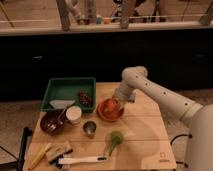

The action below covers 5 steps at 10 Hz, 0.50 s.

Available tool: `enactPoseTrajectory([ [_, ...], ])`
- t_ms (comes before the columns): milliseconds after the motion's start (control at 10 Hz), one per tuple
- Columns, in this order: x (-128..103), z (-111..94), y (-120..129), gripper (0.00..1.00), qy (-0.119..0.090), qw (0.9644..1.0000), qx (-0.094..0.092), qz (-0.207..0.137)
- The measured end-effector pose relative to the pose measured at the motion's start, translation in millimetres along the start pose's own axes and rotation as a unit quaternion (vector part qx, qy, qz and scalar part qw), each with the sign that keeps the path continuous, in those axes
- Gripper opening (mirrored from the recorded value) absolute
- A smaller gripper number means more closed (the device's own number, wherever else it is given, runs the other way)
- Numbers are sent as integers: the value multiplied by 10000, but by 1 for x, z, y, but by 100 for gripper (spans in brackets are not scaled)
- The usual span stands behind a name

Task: Place apple in red bowl

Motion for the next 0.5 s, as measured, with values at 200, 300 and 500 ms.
enactPoseTrajectory([
  [200,0,2,-4,64,-13,10000,-3,68],
  [300,2,2,-6,75,-21,9999,-2,127],
  [500,3,3,-8,80,-34,9999,-8,169],
])
